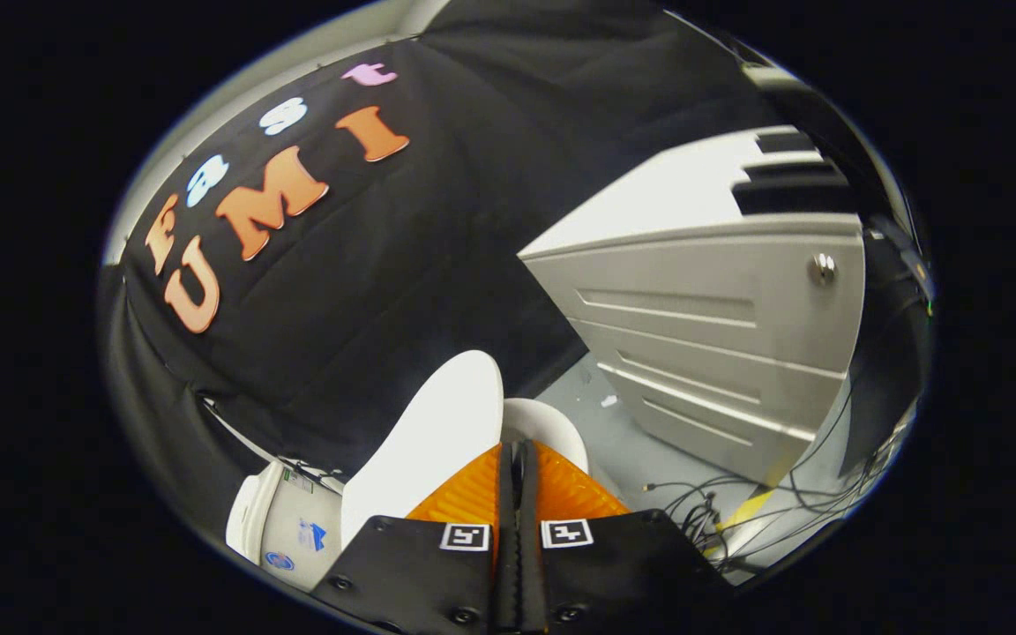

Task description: Open the toilet lid.

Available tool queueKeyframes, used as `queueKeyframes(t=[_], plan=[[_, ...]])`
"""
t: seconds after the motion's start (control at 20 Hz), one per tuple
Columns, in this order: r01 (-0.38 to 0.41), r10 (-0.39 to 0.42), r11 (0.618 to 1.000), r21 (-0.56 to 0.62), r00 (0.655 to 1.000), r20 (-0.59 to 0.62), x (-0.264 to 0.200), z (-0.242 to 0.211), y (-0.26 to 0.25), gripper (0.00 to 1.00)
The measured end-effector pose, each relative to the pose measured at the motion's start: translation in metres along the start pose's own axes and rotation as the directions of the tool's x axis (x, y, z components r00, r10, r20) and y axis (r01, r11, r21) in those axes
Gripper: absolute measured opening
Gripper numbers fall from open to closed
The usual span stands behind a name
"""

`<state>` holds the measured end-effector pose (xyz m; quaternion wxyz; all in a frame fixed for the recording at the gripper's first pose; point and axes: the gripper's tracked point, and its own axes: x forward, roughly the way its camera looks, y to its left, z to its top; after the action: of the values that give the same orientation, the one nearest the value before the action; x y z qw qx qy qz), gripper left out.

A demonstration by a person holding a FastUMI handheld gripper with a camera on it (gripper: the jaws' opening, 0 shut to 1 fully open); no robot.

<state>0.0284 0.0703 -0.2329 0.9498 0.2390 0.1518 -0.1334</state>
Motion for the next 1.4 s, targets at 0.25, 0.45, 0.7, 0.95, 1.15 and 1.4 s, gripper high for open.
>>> queueKeyframes(t=[0.25, 0.45, 0.7, 0.95, 1.15, 1.4], plan=[[-0.163, 0.179, 0.969, -0.187, 0.981, 0.077, -0.029, 0.056, 0.105, 0.08], [-0.251, 0.308, 0.875, -0.415, 0.948, 0.077, -0.060, 0.073, 0.211, 0.08], [-0.269, 0.367, 0.768, -0.581, 0.929, 0.054, -0.084, 0.069, 0.298, 0.08], [-0.276, 0.401, 0.712, -0.646, 0.915, 0.051, -0.108, 0.054, 0.353, 0.08], [-0.315, 0.444, 0.653, -0.689, 0.896, 0.011, -0.129, 0.033, 0.407, 0.08], [-0.370, 0.492, 0.587, -0.721, 0.869, -0.045, -0.158, -0.007, 0.481, 0.08]])
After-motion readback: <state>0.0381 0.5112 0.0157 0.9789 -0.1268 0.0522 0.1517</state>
